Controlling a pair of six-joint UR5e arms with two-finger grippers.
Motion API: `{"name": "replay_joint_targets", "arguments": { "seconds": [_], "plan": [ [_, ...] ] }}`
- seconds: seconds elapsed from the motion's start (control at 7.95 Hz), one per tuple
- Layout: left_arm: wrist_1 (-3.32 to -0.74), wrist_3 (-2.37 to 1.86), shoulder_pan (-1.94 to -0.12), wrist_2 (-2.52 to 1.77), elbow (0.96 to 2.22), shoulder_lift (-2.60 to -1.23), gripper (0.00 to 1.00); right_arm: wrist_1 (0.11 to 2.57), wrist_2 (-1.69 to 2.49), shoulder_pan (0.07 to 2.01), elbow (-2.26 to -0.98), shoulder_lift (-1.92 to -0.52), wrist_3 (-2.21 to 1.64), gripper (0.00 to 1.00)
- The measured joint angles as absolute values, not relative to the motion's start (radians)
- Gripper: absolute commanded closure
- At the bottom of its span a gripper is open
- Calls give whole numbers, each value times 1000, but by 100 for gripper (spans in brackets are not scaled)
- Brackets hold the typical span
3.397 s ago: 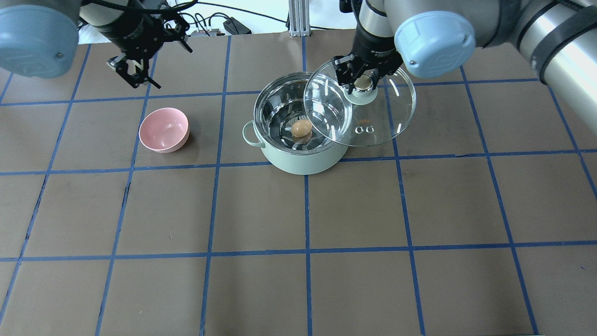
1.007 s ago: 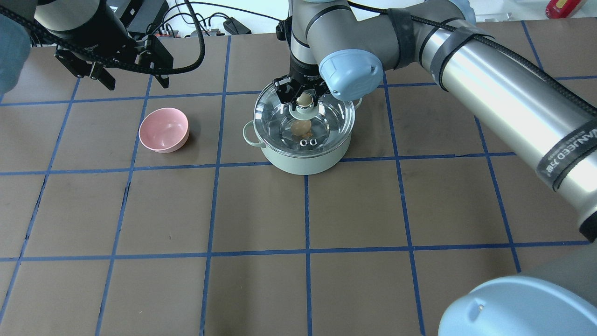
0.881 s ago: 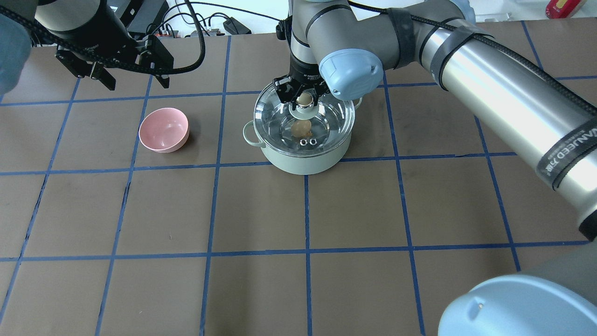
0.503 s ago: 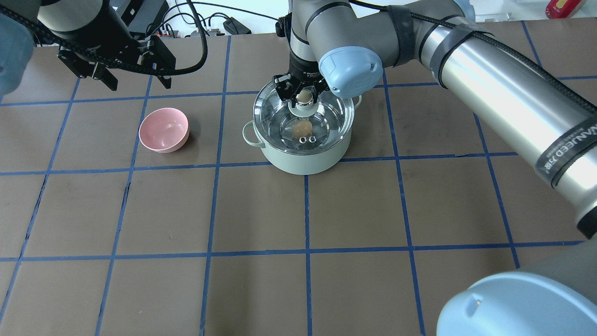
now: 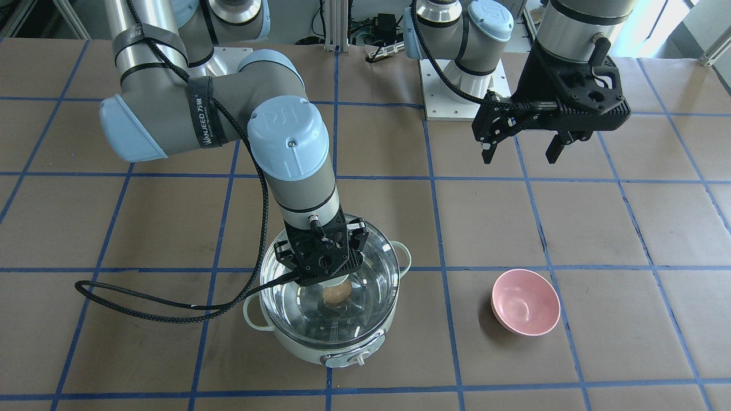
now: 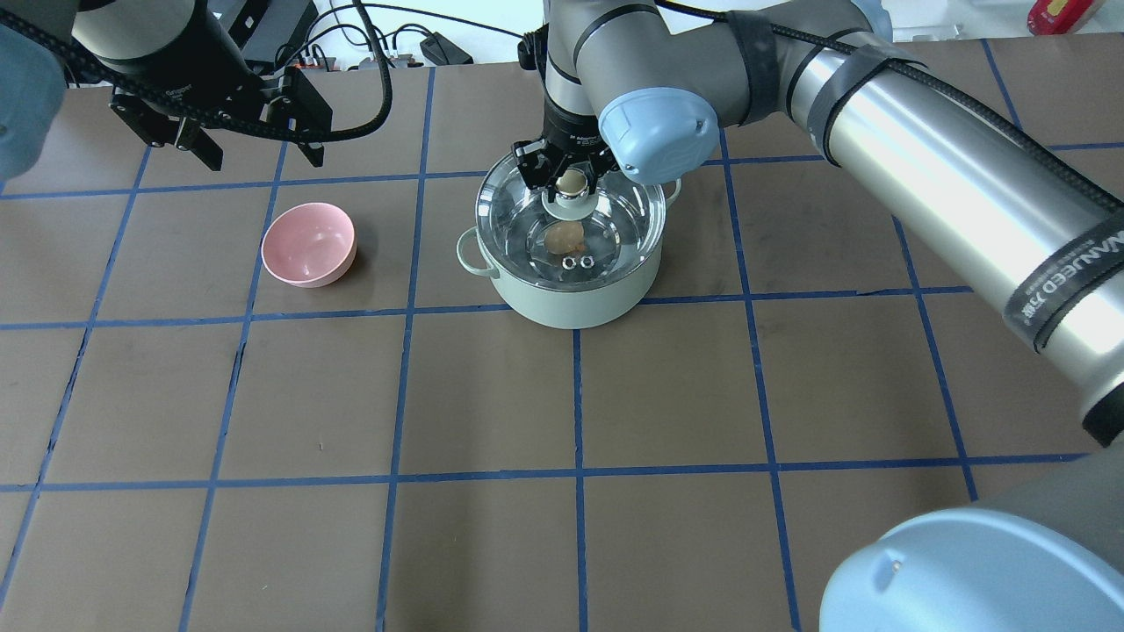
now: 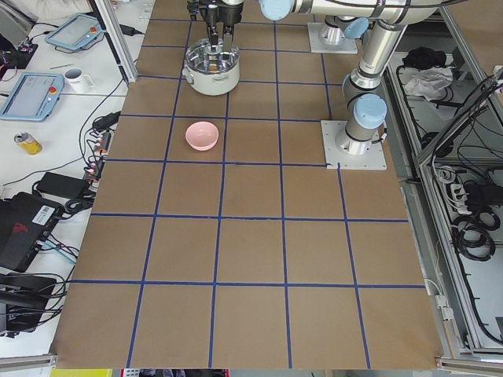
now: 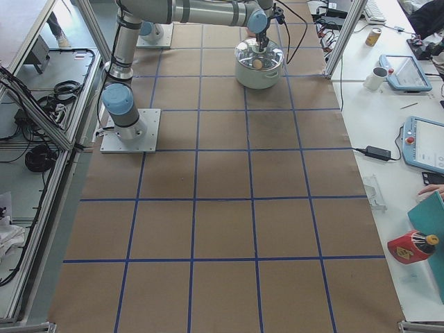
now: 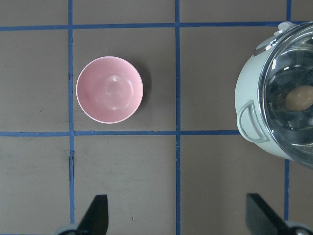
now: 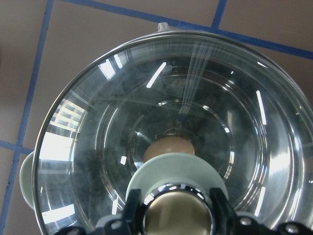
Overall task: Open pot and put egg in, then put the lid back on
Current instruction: 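Lower the glass lid onto the pot with the right gripper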
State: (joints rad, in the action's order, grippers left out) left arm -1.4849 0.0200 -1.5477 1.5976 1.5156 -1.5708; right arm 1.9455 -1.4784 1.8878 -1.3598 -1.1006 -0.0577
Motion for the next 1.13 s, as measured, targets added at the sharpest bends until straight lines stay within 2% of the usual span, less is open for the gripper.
{"name": "replay_joint_targets", "arguments": {
  "seconds": [1.13],
  "plan": [
    [-1485,20,-1548,1598,1516,-1571,0,1959,-1479,1887,-1361,-1092,-43,100]
  ]
}}
